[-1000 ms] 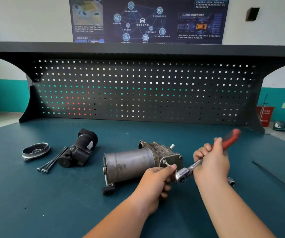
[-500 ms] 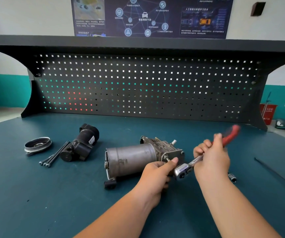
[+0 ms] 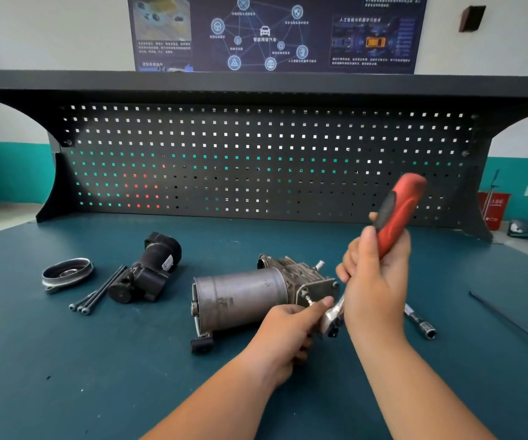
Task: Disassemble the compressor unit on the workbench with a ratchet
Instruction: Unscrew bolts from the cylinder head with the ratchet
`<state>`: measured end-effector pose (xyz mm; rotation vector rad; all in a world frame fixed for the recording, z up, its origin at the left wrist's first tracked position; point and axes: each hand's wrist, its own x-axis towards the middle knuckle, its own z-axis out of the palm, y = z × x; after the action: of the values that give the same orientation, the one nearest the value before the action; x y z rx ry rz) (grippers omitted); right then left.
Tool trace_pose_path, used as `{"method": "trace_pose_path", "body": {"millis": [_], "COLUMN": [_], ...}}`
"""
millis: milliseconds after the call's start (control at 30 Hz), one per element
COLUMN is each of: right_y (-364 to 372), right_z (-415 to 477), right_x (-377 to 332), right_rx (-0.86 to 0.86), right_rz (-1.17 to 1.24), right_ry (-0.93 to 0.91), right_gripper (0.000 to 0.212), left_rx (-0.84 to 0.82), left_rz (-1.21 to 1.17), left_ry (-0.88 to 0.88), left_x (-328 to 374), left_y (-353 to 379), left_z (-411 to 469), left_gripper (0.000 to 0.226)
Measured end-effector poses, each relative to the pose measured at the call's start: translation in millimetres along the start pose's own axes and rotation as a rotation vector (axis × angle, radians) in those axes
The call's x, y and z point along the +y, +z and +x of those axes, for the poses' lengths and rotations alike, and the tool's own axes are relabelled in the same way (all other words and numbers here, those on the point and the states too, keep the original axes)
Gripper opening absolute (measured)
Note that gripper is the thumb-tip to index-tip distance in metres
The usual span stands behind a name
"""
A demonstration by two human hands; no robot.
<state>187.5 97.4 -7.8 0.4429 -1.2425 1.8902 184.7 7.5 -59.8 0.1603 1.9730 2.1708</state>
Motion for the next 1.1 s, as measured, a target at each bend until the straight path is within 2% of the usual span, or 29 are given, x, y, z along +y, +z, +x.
{"method": "trace_pose_path", "body": {"millis": [100, 200, 267, 400, 467, 500, 567, 633, 767, 867, 967, 1000, 1100], "right_y": [0.2, 0.4, -2.9, -24.8, -33.1, -34.2, -30.4, -20.9, -3.6, 2.0, 3.8, 3.9, 3.5], "right_z": [-5.2, -4.6, 3.3, 18.9, 18.8, 18.7, 20.1, 21.5, 5.7, -10.0, -16.6, -16.2, -8.4], "right_x": [0.0, 0.3, 2.6, 13.7, 18.8, 20.5, 19.9, 12.3, -1.5, -2.6, -0.9, -0.9, -0.9], "right_rx": [-0.125, -0.110, 0.040, 0.569, 0.695, 0.703, 0.654, 0.547, 0.137, -0.156, -0.298, -0.299, -0.187], "right_rz": [-0.139, -0.115, -0.005, 0.318, 0.464, 0.472, 0.398, 0.284, 0.060, -0.185, -0.387, -0.399, -0.230], "right_ry": [-0.079, -0.062, 0.024, 0.519, 0.674, 0.686, 0.616, 0.444, 0.072, -0.108, -0.317, -0.320, -0.102], "right_gripper": [0.020, 0.015, 0.002, 0.023, 0.028, 0.028, 0.023, 0.019, 0.006, 0.020, 0.021, 0.021, 0.017], "left_rx": [-0.019, -0.021, -0.029, -0.074, -0.070, -0.061, -0.035, -0.009, -0.006, -0.018, -0.037, -0.041, -0.037], "left_rz": [0.011, -0.011, -0.041, -0.158, -0.195, -0.194, -0.181, -0.141, -0.026, -0.010, -0.025, -0.029, -0.038], "left_ry": [0.057, 0.072, 0.073, 0.041, 0.031, 0.027, 0.019, 0.008, -0.005, 0.022, 0.045, 0.056, 0.077], "left_x": [-0.8, -0.3, -1.0, -1.3, -0.9, -0.7, -0.8, -0.6, 0.5, 0.9, 1.8, 1.8, 0.2], "left_y": [0.5, 0.0, -0.6, 2.3, 3.8, 4.1, 2.6, -0.3, -1.1, -0.8, -1.4, -1.4, -0.5], "left_z": [-0.1, 0.0, -0.1, 0.4, 1.0, 1.3, 1.4, 0.7, -0.1, -0.4, -1.0, -1.3, -1.0], "left_gripper": [0.053, 0.055, 0.058, 0.057, 0.055, 0.053, 0.049, 0.048, 0.052, 0.042, 0.026, 0.027, 0.047]}}
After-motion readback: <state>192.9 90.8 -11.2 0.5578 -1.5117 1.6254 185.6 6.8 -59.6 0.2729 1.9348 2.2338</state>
